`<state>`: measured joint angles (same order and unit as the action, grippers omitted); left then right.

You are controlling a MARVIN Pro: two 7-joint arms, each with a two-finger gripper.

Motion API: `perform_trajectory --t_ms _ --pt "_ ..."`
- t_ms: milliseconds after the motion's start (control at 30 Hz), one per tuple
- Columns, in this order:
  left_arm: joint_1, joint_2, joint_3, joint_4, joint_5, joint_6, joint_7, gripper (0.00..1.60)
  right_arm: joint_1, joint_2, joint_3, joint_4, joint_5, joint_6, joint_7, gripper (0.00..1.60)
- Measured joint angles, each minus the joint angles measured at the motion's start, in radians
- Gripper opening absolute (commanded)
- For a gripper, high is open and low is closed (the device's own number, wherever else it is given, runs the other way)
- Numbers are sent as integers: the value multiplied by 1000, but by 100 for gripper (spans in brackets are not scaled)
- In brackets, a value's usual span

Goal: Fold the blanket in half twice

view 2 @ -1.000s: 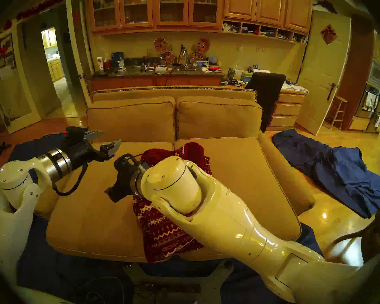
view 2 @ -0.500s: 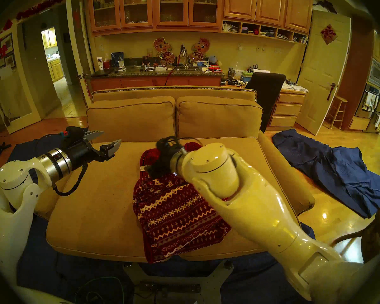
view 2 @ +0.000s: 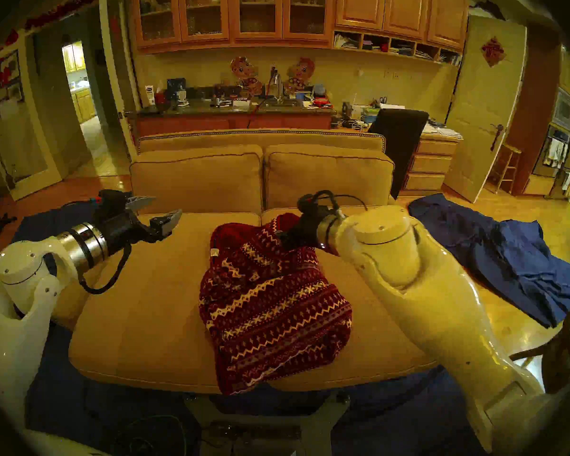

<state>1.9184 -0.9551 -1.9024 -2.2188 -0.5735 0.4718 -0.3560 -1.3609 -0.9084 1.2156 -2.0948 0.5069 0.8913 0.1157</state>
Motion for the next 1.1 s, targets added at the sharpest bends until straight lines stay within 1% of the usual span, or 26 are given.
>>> perform_trajectory --t_ms 133,167,267,400,533,767,1100 --pt "0 0 0 0 0 0 0 160 -44 39 47 -18 40 -8 28 160" --pt "0 0 0 0 0 0 0 160 -67 61 65 -29 61 -16 41 160" --pt "0 0 0 0 0 0 0 160 -96 86 84 -41 87 -30 55 160" --pt "0 0 0 0 0 0 0 160 -150 125 113 -62 128 -69 74 160" --pt "0 0 0 0 0 0 0 160 -205 160 133 -88 160 -128 97 160" --pt "0 0 0 0 0 0 0 160 -295 185 135 -135 174 -230 117 160" --pt "0 0 0 0 0 -1 1 160 -398 166 94 -192 141 -339 91 160"
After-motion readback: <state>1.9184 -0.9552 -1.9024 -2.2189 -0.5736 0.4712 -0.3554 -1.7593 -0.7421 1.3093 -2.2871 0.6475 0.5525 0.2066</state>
